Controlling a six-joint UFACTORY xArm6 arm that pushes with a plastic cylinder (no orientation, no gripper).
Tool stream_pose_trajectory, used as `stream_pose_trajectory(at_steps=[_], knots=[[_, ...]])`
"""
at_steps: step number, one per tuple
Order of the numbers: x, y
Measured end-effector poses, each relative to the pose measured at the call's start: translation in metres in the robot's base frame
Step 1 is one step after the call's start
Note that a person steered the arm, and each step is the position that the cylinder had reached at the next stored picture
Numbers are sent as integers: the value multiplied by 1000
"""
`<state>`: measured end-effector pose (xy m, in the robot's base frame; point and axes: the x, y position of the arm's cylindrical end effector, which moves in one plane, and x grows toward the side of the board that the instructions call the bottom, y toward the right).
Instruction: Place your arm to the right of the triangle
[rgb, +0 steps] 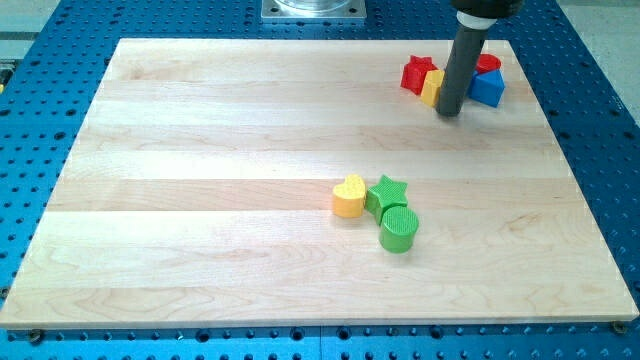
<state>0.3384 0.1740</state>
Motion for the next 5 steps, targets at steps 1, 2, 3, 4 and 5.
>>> stream_pose_trajectory(at_steps=[1, 2, 3, 4, 5], knots=[[-6, -15], [10, -47], [-23, -82], [-56, -117], [-139, -85]])
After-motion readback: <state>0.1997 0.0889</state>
